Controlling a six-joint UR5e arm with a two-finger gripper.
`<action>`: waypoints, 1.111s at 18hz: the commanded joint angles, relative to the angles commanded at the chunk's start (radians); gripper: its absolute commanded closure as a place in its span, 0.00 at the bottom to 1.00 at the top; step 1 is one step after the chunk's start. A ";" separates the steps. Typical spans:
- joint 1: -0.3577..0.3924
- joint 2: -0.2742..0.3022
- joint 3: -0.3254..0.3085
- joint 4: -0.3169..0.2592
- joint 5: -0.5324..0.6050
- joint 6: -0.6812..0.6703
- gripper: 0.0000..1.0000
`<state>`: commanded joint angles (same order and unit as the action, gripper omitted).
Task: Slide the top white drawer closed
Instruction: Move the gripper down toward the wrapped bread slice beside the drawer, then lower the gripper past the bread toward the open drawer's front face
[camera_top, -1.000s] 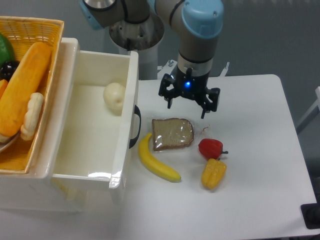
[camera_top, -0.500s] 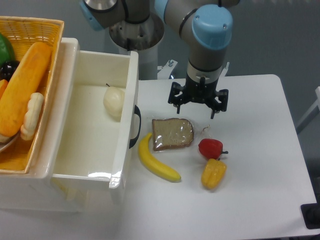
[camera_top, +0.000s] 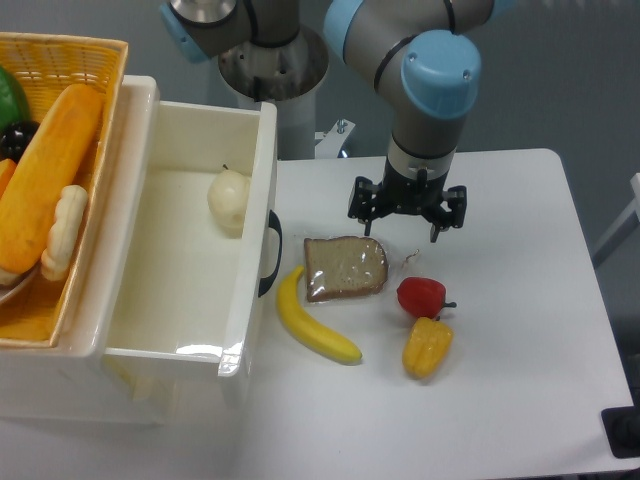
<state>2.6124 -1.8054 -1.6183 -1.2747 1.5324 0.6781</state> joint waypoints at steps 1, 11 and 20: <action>-0.002 -0.002 -0.002 0.000 0.012 -0.003 0.00; -0.029 -0.049 -0.002 -0.008 0.036 -0.009 0.00; -0.078 -0.110 -0.005 -0.014 -0.057 -0.088 0.00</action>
<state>2.5342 -1.9159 -1.6229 -1.2885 1.4757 0.5906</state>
